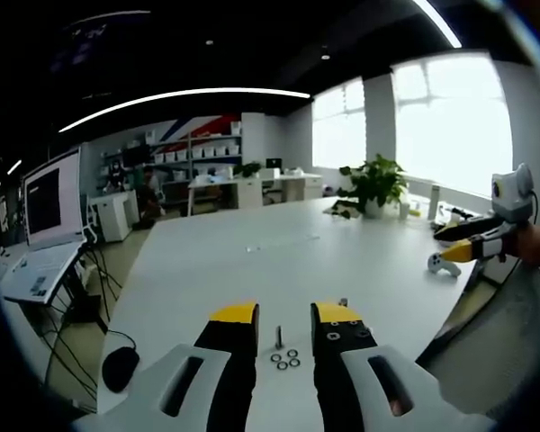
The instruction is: Place the washer onto the threaded stud by aligning its center hole with the stud, sliding it down to the base, and recovering from edge contact or off-axis alignment until the washer reaches the visible bottom stop.
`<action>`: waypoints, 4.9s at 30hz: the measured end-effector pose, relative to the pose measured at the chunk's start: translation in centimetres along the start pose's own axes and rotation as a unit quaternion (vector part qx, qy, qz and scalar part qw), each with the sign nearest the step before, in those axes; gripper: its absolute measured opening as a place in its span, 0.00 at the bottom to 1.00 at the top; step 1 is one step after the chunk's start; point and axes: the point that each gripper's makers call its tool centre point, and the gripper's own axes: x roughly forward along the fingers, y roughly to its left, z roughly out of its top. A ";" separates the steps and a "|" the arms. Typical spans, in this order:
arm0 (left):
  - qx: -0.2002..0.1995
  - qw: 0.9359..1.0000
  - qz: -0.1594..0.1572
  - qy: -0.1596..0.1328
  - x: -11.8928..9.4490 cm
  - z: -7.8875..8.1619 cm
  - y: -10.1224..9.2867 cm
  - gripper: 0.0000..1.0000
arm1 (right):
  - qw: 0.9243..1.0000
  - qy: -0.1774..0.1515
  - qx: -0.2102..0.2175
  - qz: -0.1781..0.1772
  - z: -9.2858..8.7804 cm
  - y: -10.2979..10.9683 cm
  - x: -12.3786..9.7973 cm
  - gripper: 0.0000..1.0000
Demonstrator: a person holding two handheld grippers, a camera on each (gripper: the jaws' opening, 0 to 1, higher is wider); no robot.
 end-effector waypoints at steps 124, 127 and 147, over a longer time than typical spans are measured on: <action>-0.048 0.949 -0.029 0.311 7.3 -11.3 0.7 0.29 | 0.996 0.038 -0.018 0.082 -1.3 3.1 0.7 0.40; -0.038 0.944 -0.035 0.327 7.9 -12.1 0.4 0.28 | 0.996 0.038 -0.021 0.082 -1.3 3.2 0.6 0.40; -0.094 0.923 -0.005 0.373 10.8 -16.4 1.3 0.23 | 0.995 0.045 -0.030 0.086 -1.6 3.2 0.6 0.37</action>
